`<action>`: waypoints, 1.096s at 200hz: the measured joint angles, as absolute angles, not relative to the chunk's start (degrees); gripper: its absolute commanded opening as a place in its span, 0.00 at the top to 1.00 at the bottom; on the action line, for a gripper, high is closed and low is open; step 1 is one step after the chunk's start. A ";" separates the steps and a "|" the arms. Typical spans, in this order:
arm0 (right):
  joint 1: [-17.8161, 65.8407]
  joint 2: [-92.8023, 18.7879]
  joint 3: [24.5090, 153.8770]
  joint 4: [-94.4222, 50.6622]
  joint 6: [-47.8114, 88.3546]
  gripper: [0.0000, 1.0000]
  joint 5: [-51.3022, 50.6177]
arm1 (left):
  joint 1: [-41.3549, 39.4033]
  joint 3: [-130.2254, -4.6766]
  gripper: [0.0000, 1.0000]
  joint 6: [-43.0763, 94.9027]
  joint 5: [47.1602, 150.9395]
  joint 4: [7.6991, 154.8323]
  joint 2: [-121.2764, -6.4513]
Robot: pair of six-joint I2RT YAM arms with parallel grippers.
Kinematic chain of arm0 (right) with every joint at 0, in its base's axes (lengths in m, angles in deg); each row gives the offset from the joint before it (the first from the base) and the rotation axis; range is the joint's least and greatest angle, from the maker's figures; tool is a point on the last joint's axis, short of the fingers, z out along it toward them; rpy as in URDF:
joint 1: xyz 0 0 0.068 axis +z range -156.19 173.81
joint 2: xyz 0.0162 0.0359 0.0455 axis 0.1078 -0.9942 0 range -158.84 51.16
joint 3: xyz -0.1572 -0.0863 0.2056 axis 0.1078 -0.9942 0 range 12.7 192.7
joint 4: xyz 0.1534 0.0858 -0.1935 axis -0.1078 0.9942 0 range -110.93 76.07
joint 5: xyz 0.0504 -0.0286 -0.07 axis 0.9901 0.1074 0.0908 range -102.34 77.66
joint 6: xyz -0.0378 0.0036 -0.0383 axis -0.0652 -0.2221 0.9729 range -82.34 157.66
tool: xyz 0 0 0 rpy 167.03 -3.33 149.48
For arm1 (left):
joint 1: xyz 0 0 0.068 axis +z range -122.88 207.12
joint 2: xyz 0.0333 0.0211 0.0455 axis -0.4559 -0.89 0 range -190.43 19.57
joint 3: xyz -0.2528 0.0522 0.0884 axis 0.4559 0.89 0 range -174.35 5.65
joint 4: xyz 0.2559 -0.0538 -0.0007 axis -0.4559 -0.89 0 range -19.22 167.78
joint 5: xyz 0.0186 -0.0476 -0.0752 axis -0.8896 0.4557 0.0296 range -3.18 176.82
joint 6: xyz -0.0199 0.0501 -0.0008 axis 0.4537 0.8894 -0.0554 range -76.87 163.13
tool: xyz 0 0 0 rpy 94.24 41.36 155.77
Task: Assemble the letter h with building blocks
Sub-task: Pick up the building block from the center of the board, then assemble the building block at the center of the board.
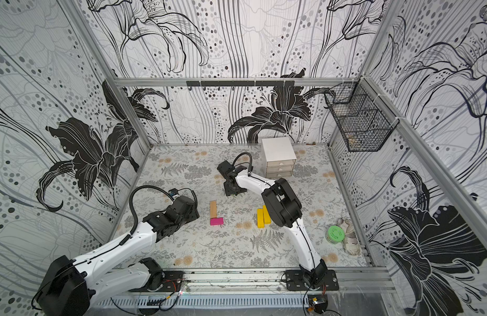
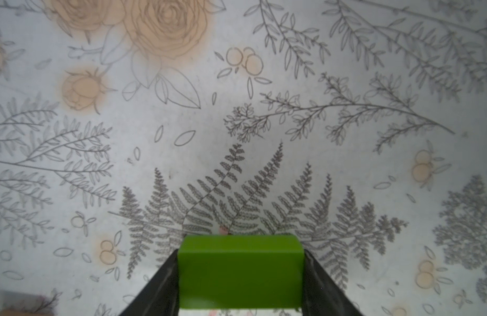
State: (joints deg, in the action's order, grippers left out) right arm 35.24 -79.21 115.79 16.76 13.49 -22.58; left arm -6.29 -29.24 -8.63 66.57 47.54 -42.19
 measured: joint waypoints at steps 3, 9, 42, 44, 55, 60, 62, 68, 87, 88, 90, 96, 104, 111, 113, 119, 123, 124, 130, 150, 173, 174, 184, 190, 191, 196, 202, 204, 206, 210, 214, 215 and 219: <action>35.24 -78.64 114.96 16.61 13.38 0.47 -22.58 | -6.29 -29.24 0.30 -8.61 66.57 47.59 -42.24; 35.24 -77.63 113.34 16.33 13.12 0.47 -22.58 | -6.29 -29.24 0.30 -8.57 66.57 47.68 -42.30; 35.70 -69.26 101.78 15.65 9.60 0.46 -22.60 | -6.29 -29.24 0.30 -8.55 66.61 48.55 -42.93; 35.83 -68.63 101.08 15.63 9.27 0.47 -22.60 | -6.29 -29.24 0.30 -8.55 66.61 48.62 -42.98; 36.68 -65.64 97.87 15.41 7.72 0.47 -22.67 | -6.29 -29.24 0.30 -8.55 66.66 48.90 -43.13; 37.27 -64.35 96.62 15.41 6.83 0.46 -22.82 | -6.29 -29.24 0.30 -8.55 66.75 49.07 -43.20; 37.58 -63.84 96.14 15.39 6.70 0.46 -22.87 | -6.26 -29.24 0.30 -8.55 66.77 49.10 -43.22; 38.54 -62.44 94.79 15.12 5.54 0.46 -23.08 | -6.26 -29.24 0.31 -8.57 66.85 49.40 -43.35; 41.82 -59.41 91.29 13.92 2.35 0.46 -23.26 | -6.24 -29.20 0.32 -8.74 67.49 50.54 -43.85; 42.06 -59.27 91.05 13.75 2.19 0.46 -23.26 | -6.24 -29.18 0.32 -8.74 67.51 50.58 -43.87; 42.39 -59.08 90.70 13.62 1.82 0.46 -23.26 | -6.24 -29.15 0.32 -8.77 67.62 50.74 -43.94; 43.44 -58.68 89.82 13.24 0.79 0.46 -23.26 | -6.24 -28.98 0.32 -8.83 67.90 51.33 -44.07; 44.73 -58.58 88.99 12.98 -0.65 0.46 -23.30 | -6.24 -28.65 0.32 -8.96 68.32 52.07 -44.20; 45.62 -58.58 88.49 12.81 -1.68 0.46 -23.52 | -6.24 -28.28 0.32 -9.03 68.73 52.68 -44.25; 45.84 -58.58 88.36 12.79 -2.05 0.46 -23.56 | -6.24 -28.17 0.32 -9.07 68.89 52.83 -44.25; 46.45 -58.58 88.03 12.83 -2.94 0.46 -23.89 | -6.24 -27.86 0.32 -9.12 69.17 53.16 -44.31; 46.80 -58.58 87.88 12.81 -3.53 0.46 -24.09 | -6.24 -27.65 0.32 -9.18 69.37 53.42 -44.38; 46.87 -58.58 87.86 12.79 -3.62 0.46 -24.11 | -6.24 -27.62 0.32 -9.18 69.39 53.49 -44.38; 47.30 -58.58 87.77 12.76 -4.56 0.46 -24.26 | -6.24 -27.36 0.32 -9.20 69.63 53.88 -44.46; 47.92 -58.55 87.53 12.54 -7.16 0.46 -24.81 | -6.24 -26.64 0.33 -9.25 70.55 55.06 -45.08; 47.96 -58.47 86.70 11.69 -9.52 0.46 -25.01 | -6.24 -26.36 0.33 -9.25 71.40 55.89 -45.84; 47.96 -58.47 86.66 11.63 -9.54 0.46 -25.01 | -6.24 -26.36 0.33 -9.25 71.40 55.92 -45.86; 48.03 -58.47 86.24 11.45 -10.16 0.46 -24.99 | -6.24 -26.27 0.34 -9.25 71.68 56.18 -46.04; 48.16 -58.47 85.96 11.36 -10.59 0.46 -24.99 | -6.24 -26.27 0.33 -9.22 71.77 56.29 -46.10; 48.18 -58.47 85.96 11.34 -10.64 0.46 -25.01 | -6.24 -26.27 0.33 -9.22 71.77 56.31 -46.13; 48.31 -58.47 85.87 11.36 -10.90 0.46 -24.99 | -6.24 -26.27 0.34 -9.22 71.84 56.42 -46.15; 48.55 -58.47 85.80 11.32 -11.07 0.46 -25.01 | -6.24 -26.27 0.34 -9.22 71.88 56.53 -46.17; 48.64 -58.47 85.76 11.30 -11.16 0.46 -24.99 | -6.24 -26.27 0.34 -9.22 71.90 56.55 -46.19; 48.75 -58.47 85.76 11.28 -11.21 0.46 -24.99 | -6.24 -26.27 0.34 -9.22 71.90 56.57 -46.19; 48.94 -58.47 85.76 11.21 -11.25 0.46 -24.99 | -6.24 -26.27 0.33 -9.22 71.93 56.62 -46.21; 49.10 -58.47 85.76 11.15 -11.25 0.46 -24.99 | -6.24 -26.27 0.34 -9.22 71.93 56.68 -46.28; 49.16 -58.47 85.76 11.10 -11.25 0.46 -24.99 | -6.24 -26.27 0.33 -9.22 71.93 56.68 -46.28; 49.32 -58.47 85.76 10.97 -11.25 0.46 -24.99 | -6.24 -26.27 0.34 -9.20 71.95 56.77 -46.37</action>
